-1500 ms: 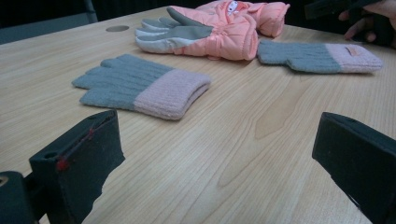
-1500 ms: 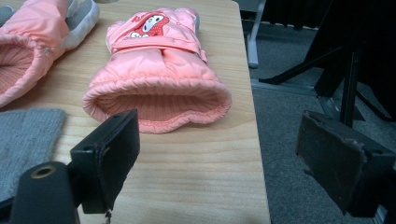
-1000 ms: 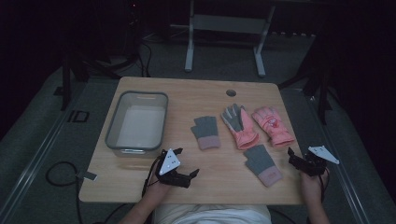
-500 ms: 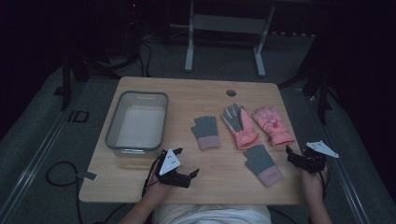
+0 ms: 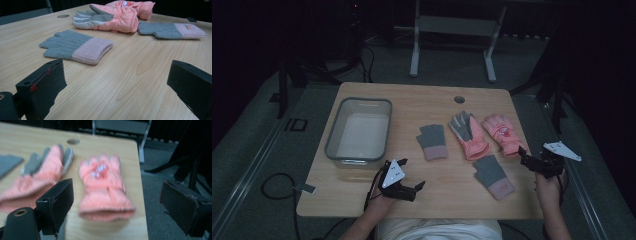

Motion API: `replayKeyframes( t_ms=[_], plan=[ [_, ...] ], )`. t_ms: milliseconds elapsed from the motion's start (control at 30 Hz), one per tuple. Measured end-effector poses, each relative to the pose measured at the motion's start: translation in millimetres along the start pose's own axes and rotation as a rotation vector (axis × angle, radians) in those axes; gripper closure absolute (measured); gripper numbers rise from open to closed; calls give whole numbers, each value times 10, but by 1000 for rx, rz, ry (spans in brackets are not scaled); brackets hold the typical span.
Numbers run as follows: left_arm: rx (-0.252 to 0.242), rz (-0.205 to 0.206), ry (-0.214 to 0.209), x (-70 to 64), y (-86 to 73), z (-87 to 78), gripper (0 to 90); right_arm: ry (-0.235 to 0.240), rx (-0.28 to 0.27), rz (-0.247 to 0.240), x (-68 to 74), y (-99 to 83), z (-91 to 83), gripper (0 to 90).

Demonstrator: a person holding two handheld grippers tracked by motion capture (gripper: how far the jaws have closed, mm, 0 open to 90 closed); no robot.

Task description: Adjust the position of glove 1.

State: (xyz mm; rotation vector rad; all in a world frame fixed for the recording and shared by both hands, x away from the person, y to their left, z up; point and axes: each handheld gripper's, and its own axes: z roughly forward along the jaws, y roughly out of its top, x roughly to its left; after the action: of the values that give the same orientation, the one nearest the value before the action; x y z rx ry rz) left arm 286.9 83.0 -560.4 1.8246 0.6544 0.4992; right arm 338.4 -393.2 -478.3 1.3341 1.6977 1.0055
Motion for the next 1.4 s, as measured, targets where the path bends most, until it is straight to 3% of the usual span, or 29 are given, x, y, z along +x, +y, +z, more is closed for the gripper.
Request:
replayKeyframes(
  t_ms=[200, 267, 500, 667, 900, 1133, 1233, 1333, 1400],
  plan=[
    [0, -3, -2, 3, 0, 0, 12, 7, -46, -46, 90, 335, -86, 135],
    [0, -2, -3, 3, 0, 0, 12, 20, -42, -33, 106, 415, -94, 139],
    [0, -1, -4, 2, 0, 2, 11, 54, -42, 11, 176, 592, -91, 141],
    [1, 4, -3, 1, 1, 1, 12, 67, -43, -34, 282, 693, -66, 134],
    [2, 1, -5, 4, 1, 3, 12, 128, -34, -51, 466, 798, 52, 127],
    [2, 3, -5, 2, 1, 4, 12, 203, -9, -24, 694, 841, 191, 127],
    [2, -1, -10, 1, 1, 4, 12, 204, -6, -67, 851, 847, 239, 124],
    [3, -2, -9, 0, 2, 7, 12, 267, 7, -87, 1016, 849, 302, 115],
    [3, -3, -10, 3, 2, 5, 12, 335, 13, -94, 1115, 841, 360, 125]
  ],
)
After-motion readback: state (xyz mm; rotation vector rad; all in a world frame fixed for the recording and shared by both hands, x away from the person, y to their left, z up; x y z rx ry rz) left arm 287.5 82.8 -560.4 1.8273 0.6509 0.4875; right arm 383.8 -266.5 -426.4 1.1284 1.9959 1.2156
